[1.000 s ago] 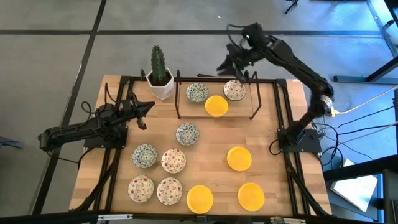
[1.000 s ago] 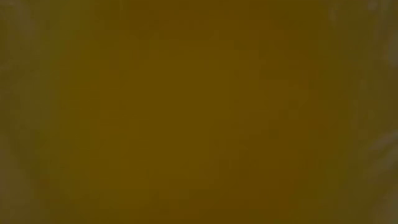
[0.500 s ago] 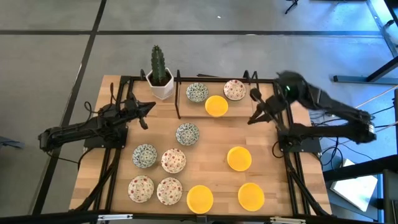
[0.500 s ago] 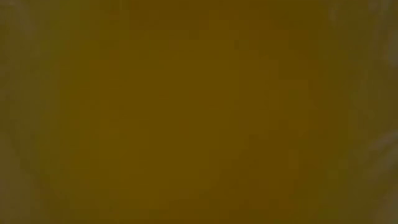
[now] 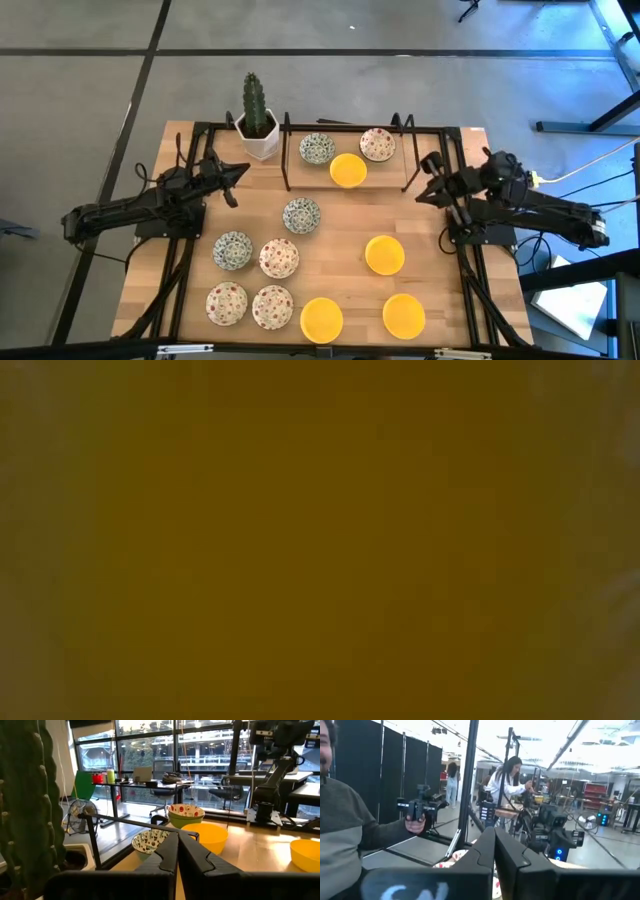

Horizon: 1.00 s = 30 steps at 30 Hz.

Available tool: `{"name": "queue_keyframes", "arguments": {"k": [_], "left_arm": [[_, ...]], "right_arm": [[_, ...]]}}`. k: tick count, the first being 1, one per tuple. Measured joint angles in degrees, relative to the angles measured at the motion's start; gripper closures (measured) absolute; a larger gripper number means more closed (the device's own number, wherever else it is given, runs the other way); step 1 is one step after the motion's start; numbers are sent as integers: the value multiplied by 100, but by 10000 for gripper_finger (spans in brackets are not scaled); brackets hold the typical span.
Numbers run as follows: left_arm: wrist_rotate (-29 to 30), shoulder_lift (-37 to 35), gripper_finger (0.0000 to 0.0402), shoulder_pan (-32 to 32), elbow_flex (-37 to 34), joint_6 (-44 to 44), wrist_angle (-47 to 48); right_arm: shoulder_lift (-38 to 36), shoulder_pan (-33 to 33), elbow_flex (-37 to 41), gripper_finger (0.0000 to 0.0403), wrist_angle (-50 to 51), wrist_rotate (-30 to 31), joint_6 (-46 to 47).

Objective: Pick & Place Mini bowls
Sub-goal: Stack the blue printed bowl on top of the blue printed bowl on the shelf

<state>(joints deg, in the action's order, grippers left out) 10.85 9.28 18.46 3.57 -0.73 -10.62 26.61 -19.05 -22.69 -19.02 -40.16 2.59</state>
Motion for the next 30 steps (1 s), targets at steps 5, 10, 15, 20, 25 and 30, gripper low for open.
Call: {"name": "queue_keyframes", "arguments": {"k": [5, 10, 15, 20, 25, 30], "left_arm": [[-2, -2, 395, 2, 0, 232, -36], [-144, 0, 395, 0, 0, 543, 117], [-98, 0, 395, 2, 0, 749, 142], [-175, -1, 397, 2, 0, 1114, 143], [-179, 0, 398, 1, 0, 1385, 143], [-205, 0, 398, -7, 0, 1795, 143]], "right_arm": [[22, 1, 325, 393, -179, 168, -103], [40, 20, 683, 393, -473, 784, -306], [37, 20, 766, 393, -593, 914, -327], [35, 20, 766, 393, -682, 911, -305], [35, 20, 766, 393, -652, 743, -61], [37, 74, 766, 393, -621, 456, 211]]}}
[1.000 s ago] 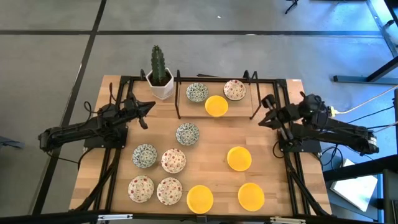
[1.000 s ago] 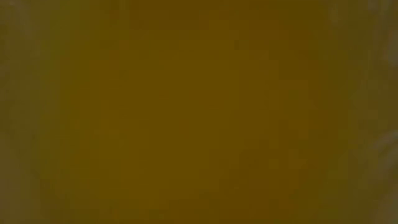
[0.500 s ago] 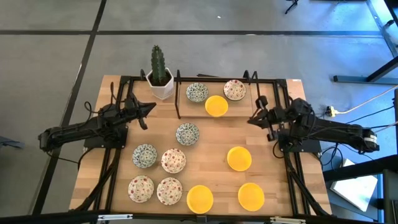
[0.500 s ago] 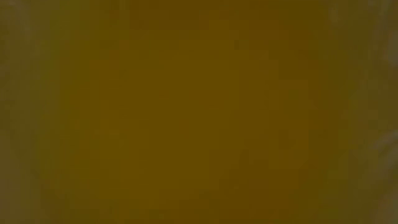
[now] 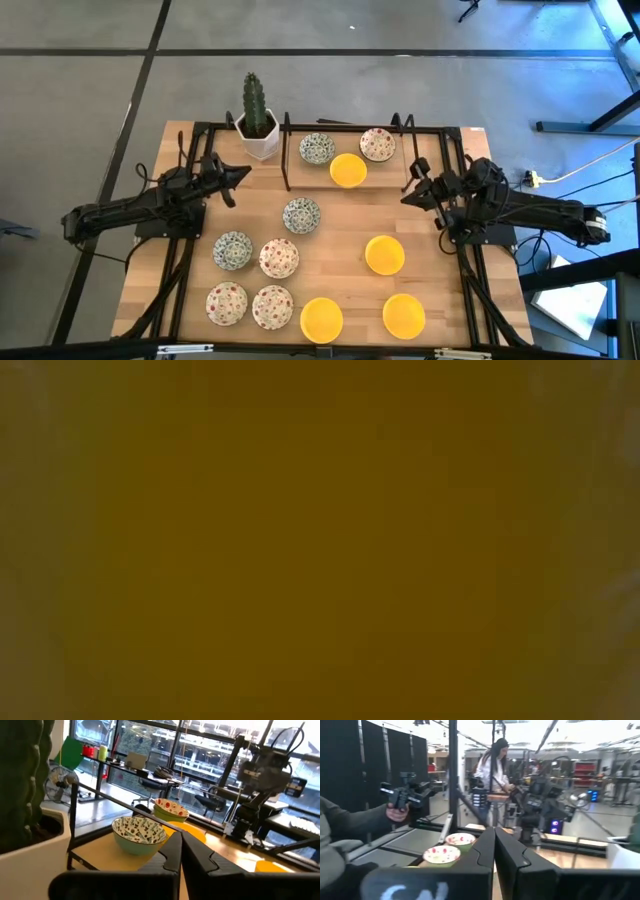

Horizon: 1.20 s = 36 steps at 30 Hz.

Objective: Pick & Place Mini bowls
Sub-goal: Stack the blue printed bowl on top of the blue printed bowl on the shelf

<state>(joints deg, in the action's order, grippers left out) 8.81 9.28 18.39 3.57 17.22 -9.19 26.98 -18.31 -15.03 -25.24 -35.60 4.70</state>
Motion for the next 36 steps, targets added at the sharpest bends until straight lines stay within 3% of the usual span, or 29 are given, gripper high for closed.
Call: {"name": "queue_keyframes", "arguments": {"k": [7, 12, 18, 26, 31, 36], "left_arm": [[-767, 49, 398, -323, 0, 550, 25], [-725, 451, 398, -941, 281, 948, 2], [-31, 1460, 398, -2039, 823, 768, 83], [1120, 2760, 398, -2944, 1716, 567, 682], [1193, 3255, 398, -3018, 2105, 557, 771], [1051, 3805, 398, -3031, 2614, 511, 982]], "right_arm": [[1, 392, 67, 393, 34, 0, 62], [0, 610, 70, 393, -230, 110, 133], [-3, 830, 70, 393, -290, 790, 217], [-277, 840, 57, 393, -288, 256, 267], [-385, 840, 49, 393, -85, 251, 448], [-373, 840, 46, 393, 619, 457, -197]]}}
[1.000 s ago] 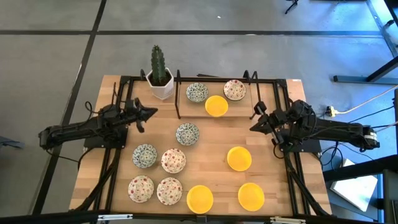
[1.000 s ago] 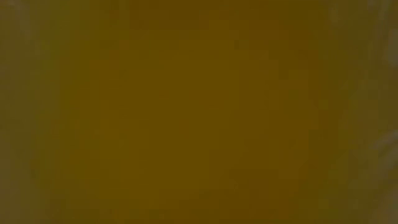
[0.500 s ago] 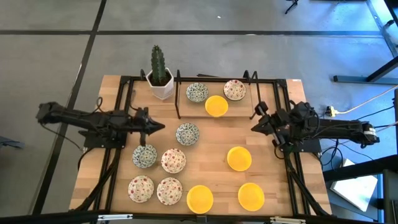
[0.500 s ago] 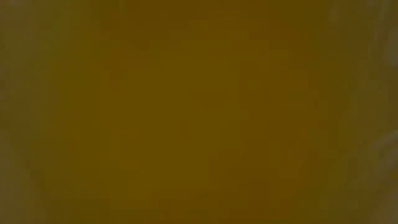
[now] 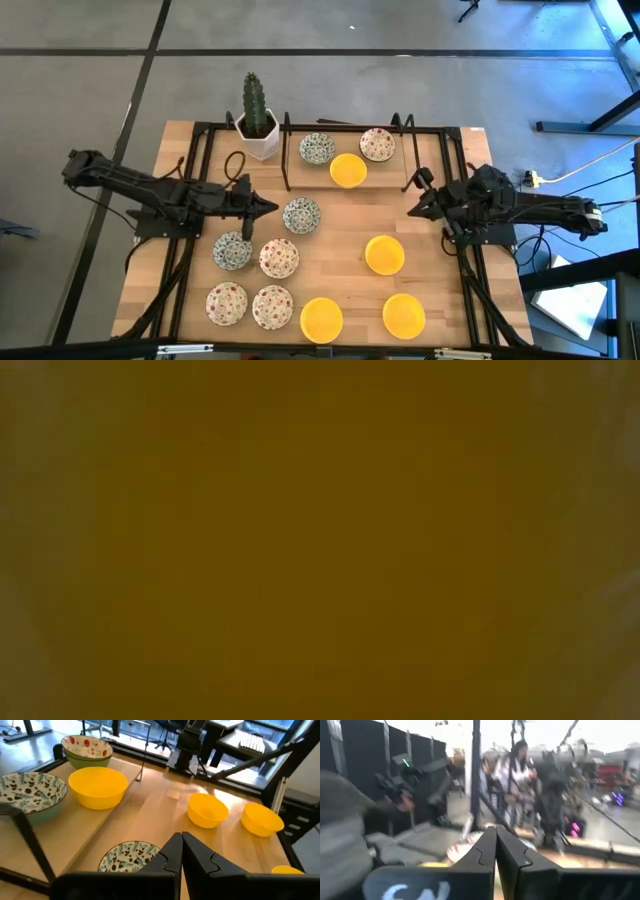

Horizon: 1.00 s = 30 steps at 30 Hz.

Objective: Pick & Place Mini bowls
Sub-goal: Stack the blue printed bowl on top of the blue printed bowl on the shelf

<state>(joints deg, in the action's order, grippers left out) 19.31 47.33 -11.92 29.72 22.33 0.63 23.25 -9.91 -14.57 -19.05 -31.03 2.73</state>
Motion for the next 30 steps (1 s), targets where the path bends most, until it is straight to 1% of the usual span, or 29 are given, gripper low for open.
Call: {"name": "queue_keyframes", "arguments": {"k": [2, 5, 6, 9, 12, 14, 16, 19, 21, 22, 25, 27, 30], "left_arm": [[-2, 229, 398, -5, 263, -67, 249], [56, 536, 398, -1, 669, -71, 650], [61, 623, 398, -1, 771, -103, 710], [55, 851, 398, -1, 1069, -197, 827], [25, 1007, 398, -9, 1420, -67, 959], [-121, 1161, 398, -66, 1676, 67, 1321], [-130, 1439, 398, -198, 1937, 162, 1869], [152, 1932, 398, -355, 2266, 404, 2694], [277, 2215, 398, -377, 2412, 496, 2979], [220, 2333, 398, -378, 2451, 550, 3056], [-220, 2595, 398, -377, 2519, 704, 3100], [-275, 2706, 398, -381, 2577, 836, 3093], [-362, 2739, 398, -447, 2586, 799, 3099]], "right_arm": [[61, 0, 0, 393, 134, 320, -222], [201, 0, 0, 393, -92, 879, -383], [271, 0, 0, 393, -164, 948, -354], [494, -2, 0, 393, -606, 808, -263], [565, -2, 0, 393, -678, 834, -320], [566, -2, 0, 393, -767, 889, -229], [594, 21, 0, 393, -1018, 764, 167], [592, 166, 0, 393, -1062, 340, 542], [618, 316, 0, 396, -946, 306, 568], [625, 363, 0, 398, -935, 337, 565], [627, 433, 0, 398, -960, 369, 573], [627, 456, 0, 397, -957, 343, 555], [627, 461, 0, 396, -894, 299, 432]]}}
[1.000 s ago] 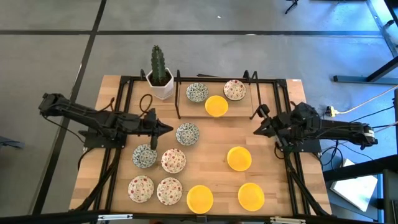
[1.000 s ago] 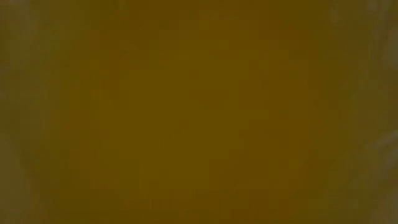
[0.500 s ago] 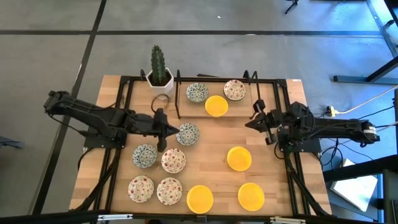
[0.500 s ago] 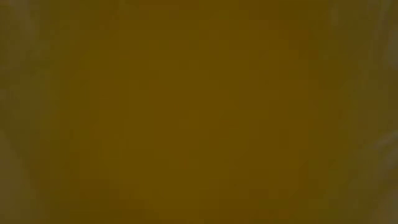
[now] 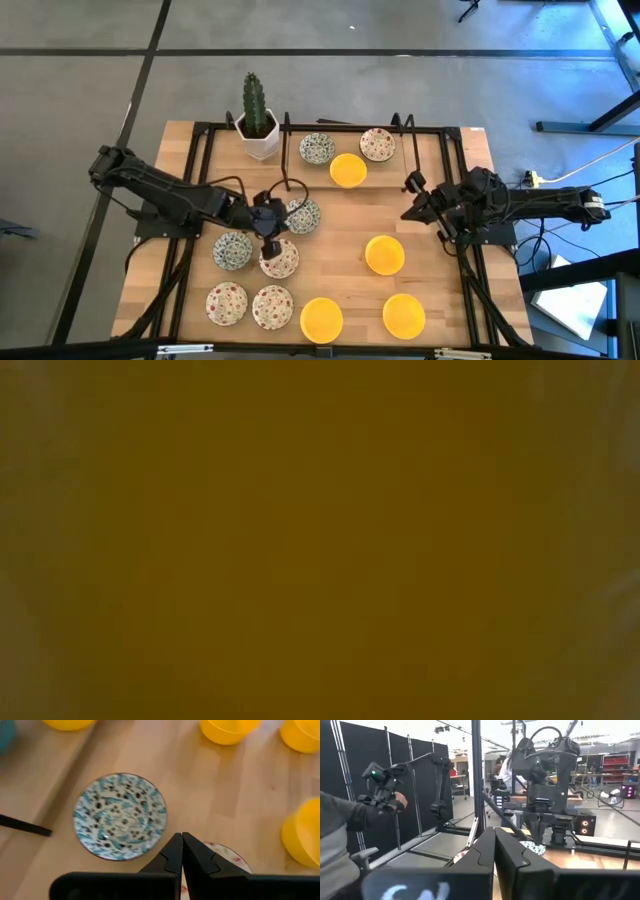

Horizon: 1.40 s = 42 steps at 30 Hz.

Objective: Pick & Place Mini bowls
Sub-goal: Stack the blue printed bowl on top of the blue printed bowl on the shelf

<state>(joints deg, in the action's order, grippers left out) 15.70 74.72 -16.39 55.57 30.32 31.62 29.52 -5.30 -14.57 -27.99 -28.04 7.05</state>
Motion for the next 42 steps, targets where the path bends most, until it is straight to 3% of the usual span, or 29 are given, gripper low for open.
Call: {"name": "queue_keyframes", "arguments": {"k": [10, 16, 20, 28, 33, 36, 42], "left_arm": [[14, -63, 398, -165, 7, -549, -13], [869, -48, 398, -163, 7, -1262, -176], [942, -54, 398, -128, 7, -1264, -487], [959, -74, 398, -262, 4, -1409, -1115], [1852, -74, 398, -385, 2, -1816, -1664], [2068, -77, 398, -385, 0, -1846, -1798], [2033, -96, 398, -348, 0, -1866, -1821]], "right_arm": [[110, 0, 0, 396, 70, -2, -877], [230, 0, 0, 396, -141, -1, -1589], [238, -20, -130, 395, -512, -6, -1999], [306, -20, -402, 395, -71, -7, -1739], [310, -20, -389, 395, 99, -4, -1649], [302, -20, -387, 395, 271, 3, -1520], [300, -20, -389, 395, 826, 722, -1214]]}}
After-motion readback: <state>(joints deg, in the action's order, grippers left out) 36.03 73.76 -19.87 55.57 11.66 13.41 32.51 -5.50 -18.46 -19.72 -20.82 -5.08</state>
